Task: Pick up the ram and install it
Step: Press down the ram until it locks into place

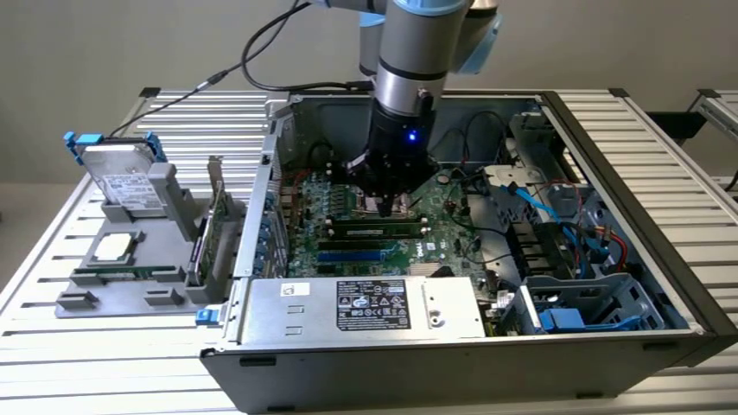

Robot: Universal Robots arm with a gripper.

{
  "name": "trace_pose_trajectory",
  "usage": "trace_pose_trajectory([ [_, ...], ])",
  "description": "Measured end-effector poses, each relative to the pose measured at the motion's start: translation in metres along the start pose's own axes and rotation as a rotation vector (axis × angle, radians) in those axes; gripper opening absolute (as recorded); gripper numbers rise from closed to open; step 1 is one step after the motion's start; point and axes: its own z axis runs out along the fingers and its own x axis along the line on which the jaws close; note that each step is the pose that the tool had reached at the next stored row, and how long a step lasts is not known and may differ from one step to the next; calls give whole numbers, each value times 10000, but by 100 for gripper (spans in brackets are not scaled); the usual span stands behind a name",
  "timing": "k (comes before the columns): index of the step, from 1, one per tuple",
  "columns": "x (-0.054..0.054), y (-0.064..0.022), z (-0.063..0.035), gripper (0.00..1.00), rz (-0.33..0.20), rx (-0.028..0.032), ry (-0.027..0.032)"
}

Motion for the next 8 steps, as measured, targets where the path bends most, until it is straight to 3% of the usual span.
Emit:
trace_pose_trajectory([
  [8, 110, 14, 0, 10, 112, 36, 10],
])
